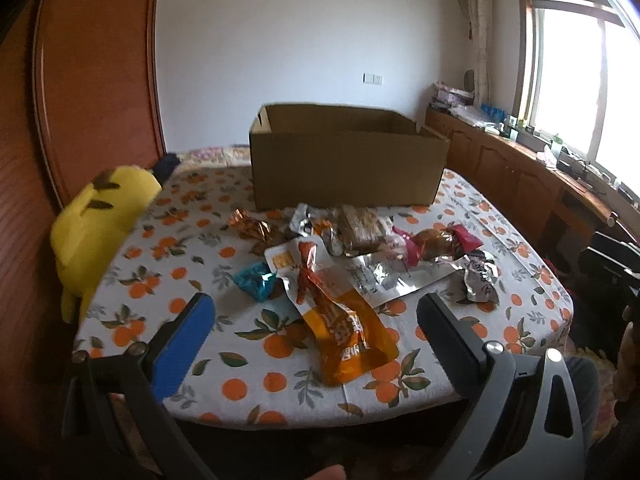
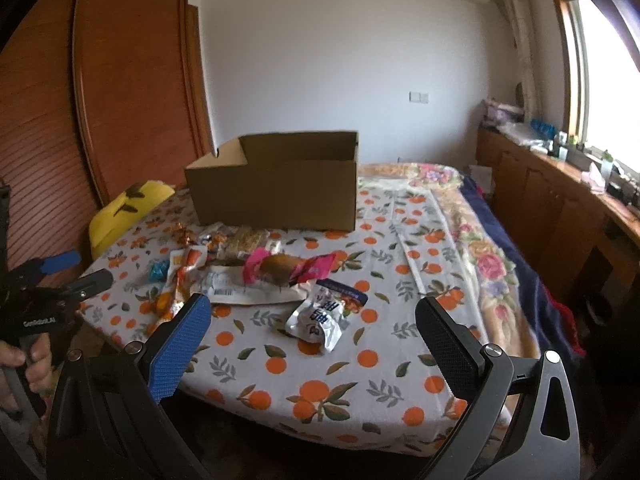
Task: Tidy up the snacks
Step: 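Move the left tool to the orange spicy-strip bag while the right tool approaches the white pouch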
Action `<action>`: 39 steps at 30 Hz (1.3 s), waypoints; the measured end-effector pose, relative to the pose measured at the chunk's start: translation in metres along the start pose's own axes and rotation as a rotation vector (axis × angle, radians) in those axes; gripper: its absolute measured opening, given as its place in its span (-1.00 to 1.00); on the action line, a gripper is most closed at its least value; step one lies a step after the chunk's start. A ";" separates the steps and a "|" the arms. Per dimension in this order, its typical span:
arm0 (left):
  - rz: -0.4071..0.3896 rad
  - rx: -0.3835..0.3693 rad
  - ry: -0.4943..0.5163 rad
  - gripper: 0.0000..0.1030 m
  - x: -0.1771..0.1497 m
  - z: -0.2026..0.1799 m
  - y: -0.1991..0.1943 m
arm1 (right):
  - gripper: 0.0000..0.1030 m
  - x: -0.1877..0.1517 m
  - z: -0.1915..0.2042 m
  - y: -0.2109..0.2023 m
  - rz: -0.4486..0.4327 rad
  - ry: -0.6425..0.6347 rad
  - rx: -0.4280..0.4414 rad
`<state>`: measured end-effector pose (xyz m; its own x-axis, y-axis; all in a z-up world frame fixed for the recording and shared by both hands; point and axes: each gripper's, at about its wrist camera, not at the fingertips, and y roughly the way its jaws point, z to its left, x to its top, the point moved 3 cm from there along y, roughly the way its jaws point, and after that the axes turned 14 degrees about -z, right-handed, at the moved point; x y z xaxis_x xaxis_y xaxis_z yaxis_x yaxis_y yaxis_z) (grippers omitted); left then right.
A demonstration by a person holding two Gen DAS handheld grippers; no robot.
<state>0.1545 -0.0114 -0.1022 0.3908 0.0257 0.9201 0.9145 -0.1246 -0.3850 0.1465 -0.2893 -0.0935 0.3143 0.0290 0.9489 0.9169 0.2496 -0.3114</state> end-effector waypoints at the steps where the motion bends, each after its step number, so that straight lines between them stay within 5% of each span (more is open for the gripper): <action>1: 0.019 -0.004 -0.012 0.93 -0.003 0.002 0.008 | 1.00 -0.002 -0.001 0.006 0.012 0.002 0.008; 11: 0.131 -0.017 -0.065 0.80 -0.022 0.010 0.066 | 0.92 -0.032 -0.019 0.072 0.121 0.004 0.041; 17: 0.170 -0.013 -0.076 0.80 -0.028 0.012 0.087 | 0.64 -0.052 -0.036 0.114 0.215 0.084 0.080; 23: 0.196 -0.012 -0.080 0.80 -0.034 0.014 0.097 | 0.56 -0.066 -0.036 0.138 0.285 0.121 0.099; 30: 0.219 -0.020 -0.097 0.80 -0.039 0.017 0.108 | 0.51 -0.064 -0.033 0.152 0.284 0.068 0.070; 34: 0.220 -0.030 -0.104 0.80 -0.037 0.016 0.112 | 0.14 -0.067 -0.032 0.154 0.277 -0.022 0.036; 39: 0.237 -0.035 -0.120 0.80 -0.038 0.014 0.119 | 0.08 -0.070 -0.038 0.150 0.248 -0.017 0.034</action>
<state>0.2499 -0.0131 -0.1845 0.6050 0.1094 0.7887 0.7928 -0.1751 -0.5838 0.2715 -0.2909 -0.2090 0.5238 0.1097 0.8447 0.8035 0.2657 -0.5328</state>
